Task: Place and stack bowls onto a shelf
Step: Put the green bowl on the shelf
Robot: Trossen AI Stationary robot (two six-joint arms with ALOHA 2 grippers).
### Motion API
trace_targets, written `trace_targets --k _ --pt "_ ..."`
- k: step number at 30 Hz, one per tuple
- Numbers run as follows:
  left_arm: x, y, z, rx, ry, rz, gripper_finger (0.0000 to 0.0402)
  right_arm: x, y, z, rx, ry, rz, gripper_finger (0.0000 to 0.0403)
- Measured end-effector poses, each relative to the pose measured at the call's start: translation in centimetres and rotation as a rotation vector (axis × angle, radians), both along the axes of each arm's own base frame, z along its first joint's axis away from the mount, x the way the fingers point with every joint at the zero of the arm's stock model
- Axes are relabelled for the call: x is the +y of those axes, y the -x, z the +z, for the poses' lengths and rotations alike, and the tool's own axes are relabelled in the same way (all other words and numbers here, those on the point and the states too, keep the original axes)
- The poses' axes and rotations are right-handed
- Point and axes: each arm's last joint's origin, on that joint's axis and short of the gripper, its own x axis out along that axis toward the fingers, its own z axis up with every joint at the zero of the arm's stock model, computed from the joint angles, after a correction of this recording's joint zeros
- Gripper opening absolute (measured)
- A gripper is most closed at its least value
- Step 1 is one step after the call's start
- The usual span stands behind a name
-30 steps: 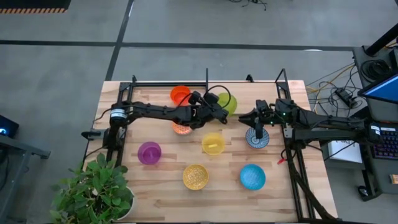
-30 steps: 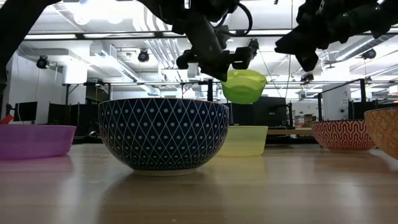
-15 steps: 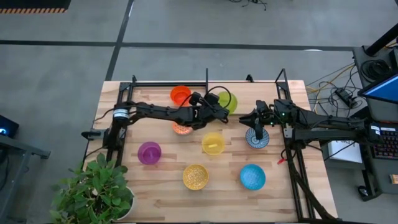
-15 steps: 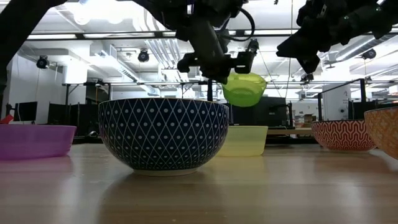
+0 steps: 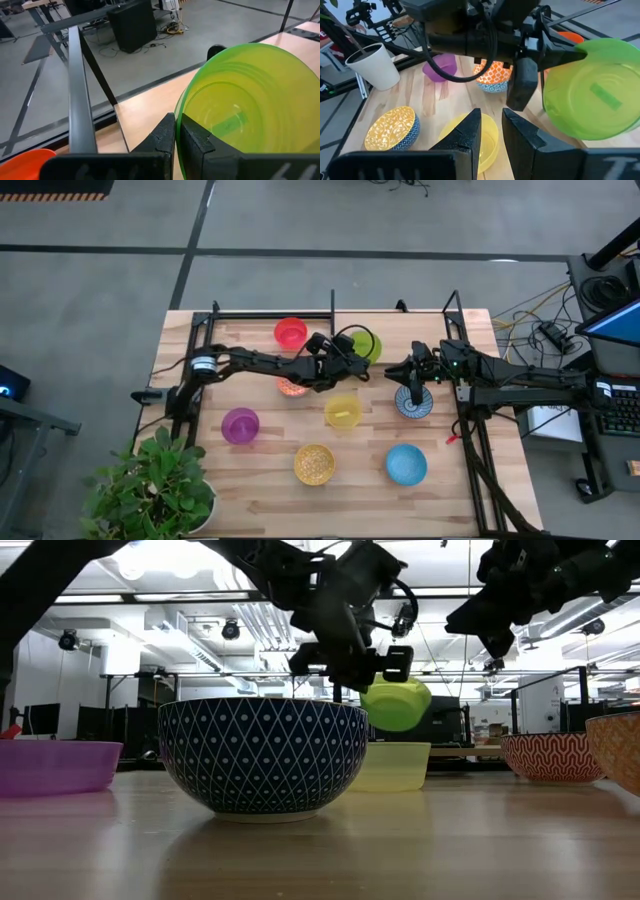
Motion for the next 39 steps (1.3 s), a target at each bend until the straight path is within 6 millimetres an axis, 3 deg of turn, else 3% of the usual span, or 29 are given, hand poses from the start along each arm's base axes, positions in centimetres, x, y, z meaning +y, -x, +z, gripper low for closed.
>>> trace_targets --k 19,39 --pt "1.2 -0.1 0.0 -0.062 0.008 0.038 0.0042 0.0 0.0 0.0 0.0 0.015 0.004 0.0068" --pt "1.3 -0.2 0.2 -0.127 0.02 0.054 0.005 0.1 0.0 -0.1 0.013 -0.002 0.022 0.0068"
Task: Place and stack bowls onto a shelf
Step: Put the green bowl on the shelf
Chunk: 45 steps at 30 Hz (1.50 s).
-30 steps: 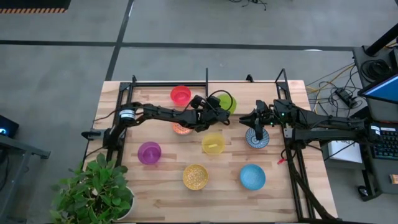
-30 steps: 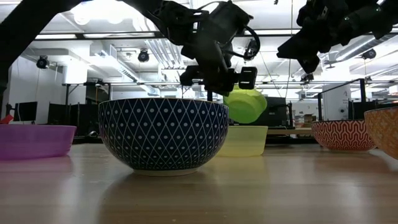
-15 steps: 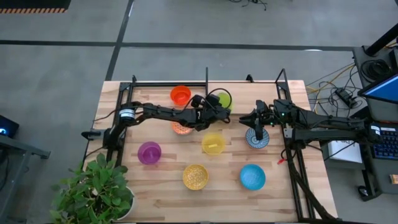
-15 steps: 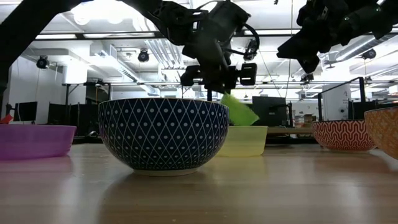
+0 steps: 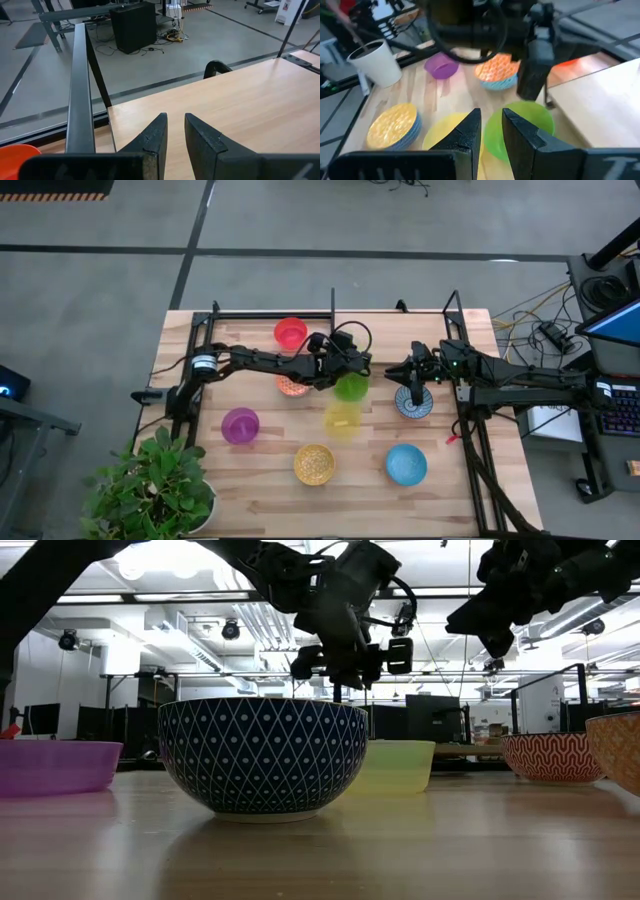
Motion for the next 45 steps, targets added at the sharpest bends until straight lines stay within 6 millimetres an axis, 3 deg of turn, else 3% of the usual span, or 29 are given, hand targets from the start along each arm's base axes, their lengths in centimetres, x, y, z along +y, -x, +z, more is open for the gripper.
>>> trace_targets --k 6,13,20,25,32,38,45 --pt "-1.4 0.1 1.0 0.053 -0.026 -0.063 0.005 0.0 -0.2 -0.9 0.072 0.006 0.033 0.0068" --pt "-5.7 1.3 6.8 0.142 -0.11 -0.326 0.005 -0.7 -1.8 -2.7 0.183 -0.094 -0.094 0.0079" --pt "-9.7 3.8 10.8 0.259 -0.169 -0.53 0.005 -1.5 -4.7 -3.2 0.287 -0.263 -0.182 0.0113" --pt "-11.9 5.2 11.4 0.342 -0.168 -0.594 0.005 -2.3 -7.2 -3.7 0.471 -0.342 -0.254 0.0118" --pt "-14.3 7.4 12.6 0.407 -0.203 -0.58 0.005 -3.0 -9.8 -6.1 0.655 -0.354 -0.339 0.0116" --pt "-15.3 9.7 14.4 0.409 -0.222 -0.533 0.005 -3.5 -10.9 -7.7 0.718 -0.328 -0.4 0.0106" --pt "-16.1 10.7 14.9 0.408 -0.236 -0.508 0.005 -3.6 -11.5 -8.3 0.738 -0.319 -0.411 0.0105"
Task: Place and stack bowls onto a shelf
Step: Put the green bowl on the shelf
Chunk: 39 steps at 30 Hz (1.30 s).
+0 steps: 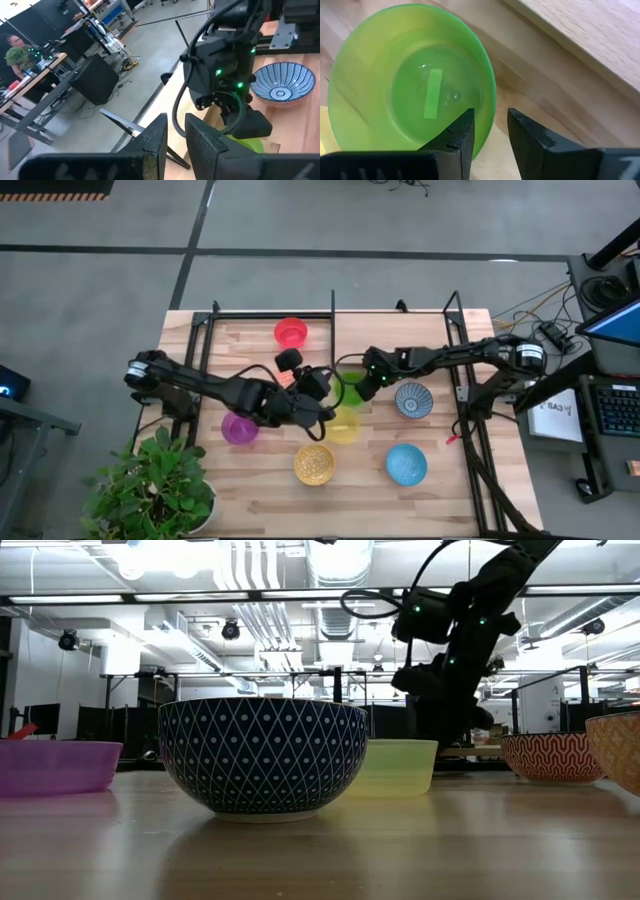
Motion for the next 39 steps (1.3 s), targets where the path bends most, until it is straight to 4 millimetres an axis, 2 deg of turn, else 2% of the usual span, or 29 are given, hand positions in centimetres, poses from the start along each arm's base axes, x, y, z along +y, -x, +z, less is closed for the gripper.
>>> trace_targets --k 4,10,13,16,20,24,28,31,34,39 --pt "-0.1 0.1 0.0 0.001 0.001 -0.004 0.005 0.0 0.0 0.0 0.001 -0.001 -0.001 0.0099" --pt "-0.1 0.1 0.0 0.001 0.001 -0.002 0.005 0.0 0.0 0.3 -0.011 0.005 0.003 0.0022" --pt "-0.1 0.1 0.0 0.005 0.003 -0.001 0.005 0.1 0.1 0.6 -0.023 -0.006 0.014 0.0013" --pt "-0.1 0.2 -0.2 0.018 0.005 0.004 0.005 0.2 0.2 1.9 -0.069 -0.009 0.035 0.0009" --pt "-0.1 0.4 -0.4 0.025 0.012 0.011 0.005 -0.4 0.5 5.4 -0.152 0.013 0.07 0.0009" --pt "-0.1 0.4 -0.4 0.022 0.016 0.013 0.005 -2.5 1.6 8.8 -0.134 0.089 0.016 0.0009" --pt "0.0 0.4 -0.4 0.021 0.016 0.013 0.005 -5.7 2.8 10.2 -0.056 0.209 -0.087 0.0009" --pt "-0.1 0.4 -0.4 0.018 0.019 0.014 0.005 -8.5 3.4 9.6 -0.039 0.219 -0.126 0.0009" --pt "-0.1 0.4 -0.4 0.016 0.021 0.015 0.005 -10.9 3.6 8.3 -0.039 0.194 -0.127 0.0009" --pt "-0.1 0.4 -0.4 0.015 0.021 0.015 0.005 -12.9 3.4 6.1 -0.035 0.142 -0.112 0.001"
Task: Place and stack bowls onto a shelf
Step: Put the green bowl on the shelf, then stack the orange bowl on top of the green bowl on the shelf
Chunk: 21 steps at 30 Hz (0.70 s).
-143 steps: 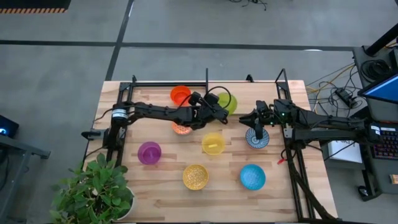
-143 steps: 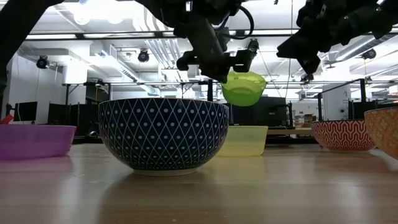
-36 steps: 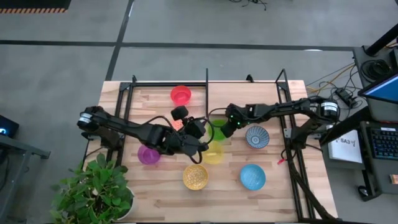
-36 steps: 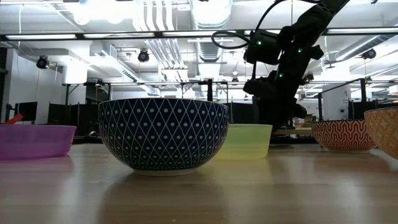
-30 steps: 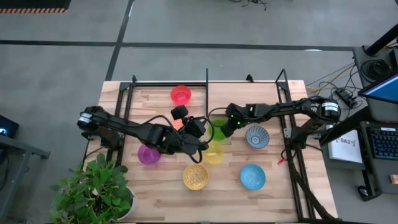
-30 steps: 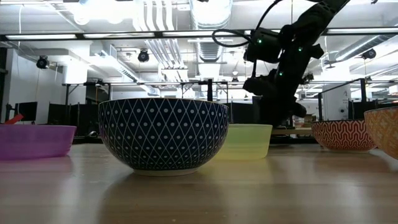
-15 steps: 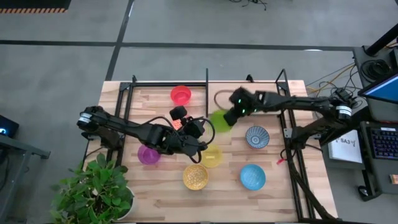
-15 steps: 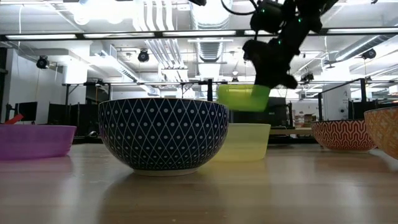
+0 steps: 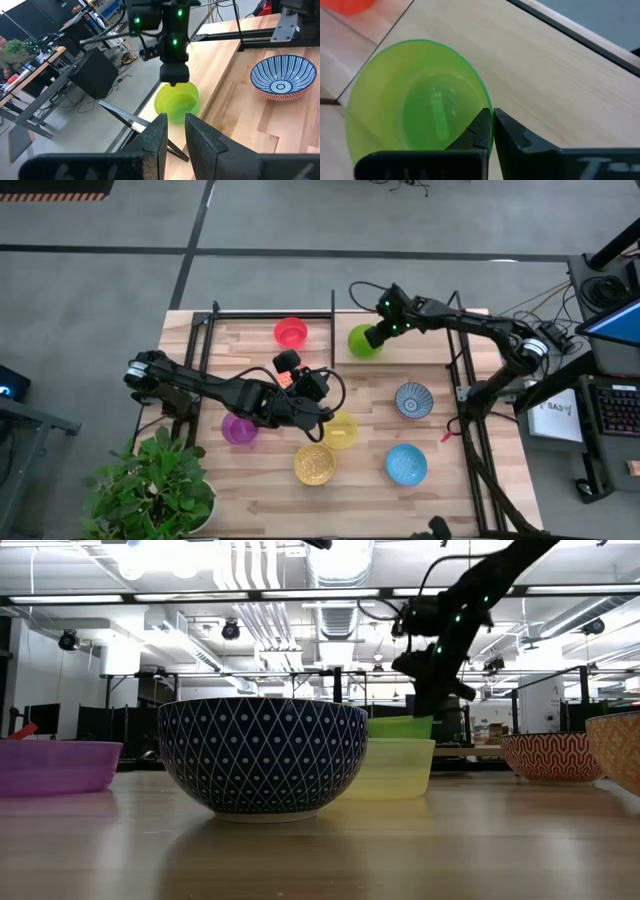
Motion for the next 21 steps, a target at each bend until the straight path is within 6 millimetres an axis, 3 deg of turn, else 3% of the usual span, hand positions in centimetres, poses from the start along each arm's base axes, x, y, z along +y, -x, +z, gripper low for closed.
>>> trace_targets --k 6,12,16,21 --pt "0.0 0.0 0.0 -0.003 0.002 0.001 0.005 -0.8 -0.7 -1.6 0.02 -0.003 0.009 0.0032" --pt "0.0 0.0 0.0 -0.011 0.01 0.004 0.005 -1.2 -0.8 -1.8 0.034 0.011 -0.005 0.0074" --pt "0.4 -0.2 0.1 -0.024 0.017 0.016 0.005 -1.6 -0.4 -0.4 0.007 0.039 -0.014 0.0101" --pt "2.1 -0.5 0.0 -0.022 0.034 0.042 0.005 -1.0 0.7 2.9 -0.034 0.085 -0.012 0.0123"
